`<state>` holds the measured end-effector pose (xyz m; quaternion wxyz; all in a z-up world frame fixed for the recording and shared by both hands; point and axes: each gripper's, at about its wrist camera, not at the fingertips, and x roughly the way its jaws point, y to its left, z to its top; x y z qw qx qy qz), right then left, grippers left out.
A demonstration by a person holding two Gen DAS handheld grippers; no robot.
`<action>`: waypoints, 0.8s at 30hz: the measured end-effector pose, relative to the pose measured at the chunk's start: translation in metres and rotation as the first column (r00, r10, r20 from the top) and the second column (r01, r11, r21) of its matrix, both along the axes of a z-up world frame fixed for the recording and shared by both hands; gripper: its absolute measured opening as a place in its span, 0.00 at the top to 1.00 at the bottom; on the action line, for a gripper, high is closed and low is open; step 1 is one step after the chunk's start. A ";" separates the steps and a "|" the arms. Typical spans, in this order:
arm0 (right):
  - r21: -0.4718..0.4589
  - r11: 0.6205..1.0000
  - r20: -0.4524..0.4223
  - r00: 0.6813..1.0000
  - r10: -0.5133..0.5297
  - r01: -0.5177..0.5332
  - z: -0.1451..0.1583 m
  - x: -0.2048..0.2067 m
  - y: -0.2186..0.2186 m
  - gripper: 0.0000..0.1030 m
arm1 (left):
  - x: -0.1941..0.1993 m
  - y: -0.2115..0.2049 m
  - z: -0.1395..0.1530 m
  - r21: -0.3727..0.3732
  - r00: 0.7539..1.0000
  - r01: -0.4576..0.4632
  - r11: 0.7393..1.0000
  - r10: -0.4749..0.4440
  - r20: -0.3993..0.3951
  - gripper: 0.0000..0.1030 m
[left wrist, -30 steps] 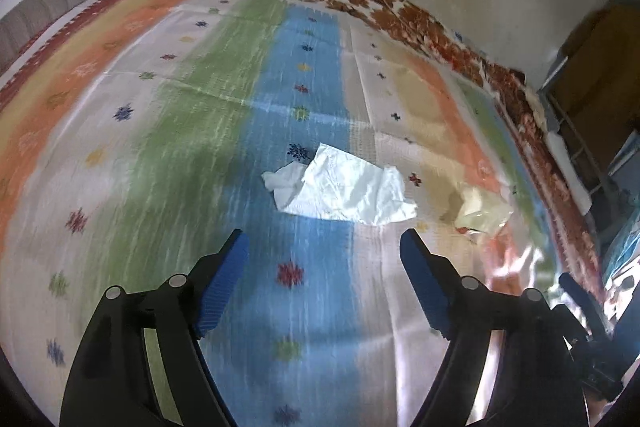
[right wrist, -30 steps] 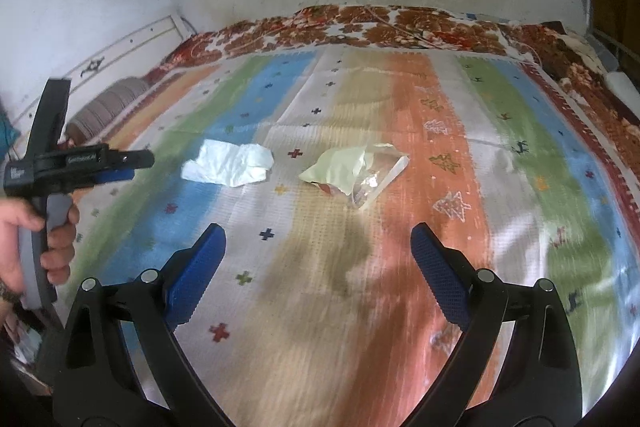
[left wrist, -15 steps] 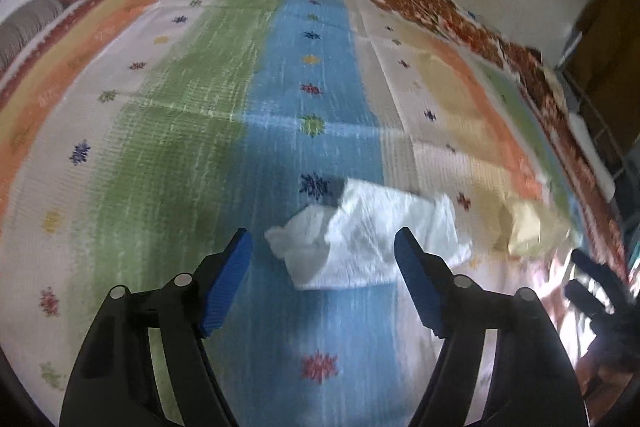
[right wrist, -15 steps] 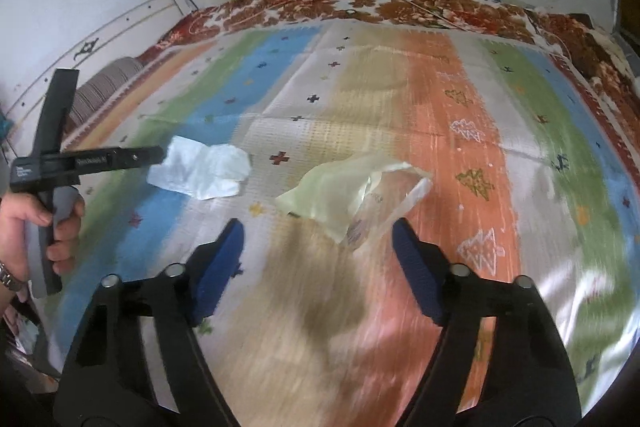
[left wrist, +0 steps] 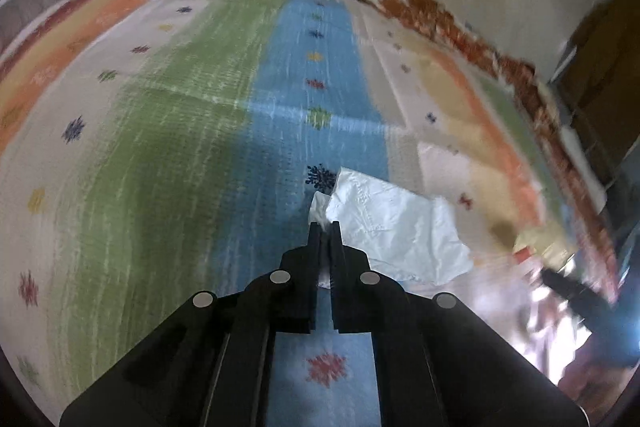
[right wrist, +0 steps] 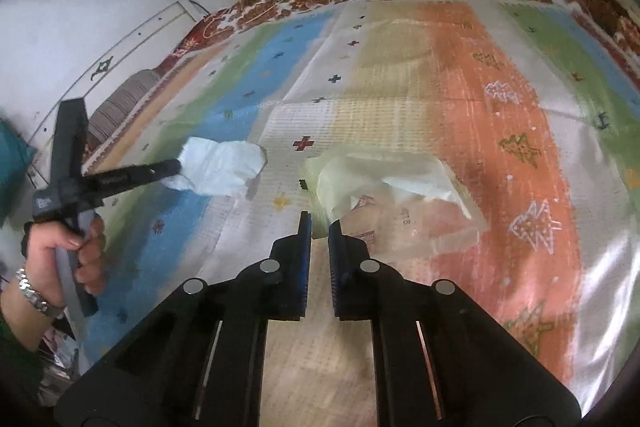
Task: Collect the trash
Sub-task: 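Carry the white tissue and yellowish wrapper with both tools over the bin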
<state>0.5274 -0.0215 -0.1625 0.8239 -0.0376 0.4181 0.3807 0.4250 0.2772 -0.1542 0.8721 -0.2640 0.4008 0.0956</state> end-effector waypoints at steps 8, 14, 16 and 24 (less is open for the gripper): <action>-0.065 0.998 0.048 0.999 -0.014 0.017 0.030 -0.044 -0.008 0.93 | -0.040 -0.026 0.033 -0.014 1.000 0.012 1.000 -0.012 0.026 0.97; -0.122 0.992 0.075 0.997 -0.006 0.015 0.043 -0.086 -0.018 0.93 | -0.079 -0.052 0.055 0.033 1.000 0.021 0.999 -0.021 -0.006 0.97; -0.126 0.992 0.077 0.997 0.000 0.010 0.047 -0.099 -0.024 0.93 | -0.087 -0.057 0.059 0.057 0.999 0.029 0.998 -0.027 -0.023 0.98; -0.181 0.983 0.113 0.992 0.048 -0.027 0.078 -0.150 -0.046 0.93 | -0.122 -0.084 0.098 0.118 0.998 0.043 0.992 -0.038 -0.042 0.98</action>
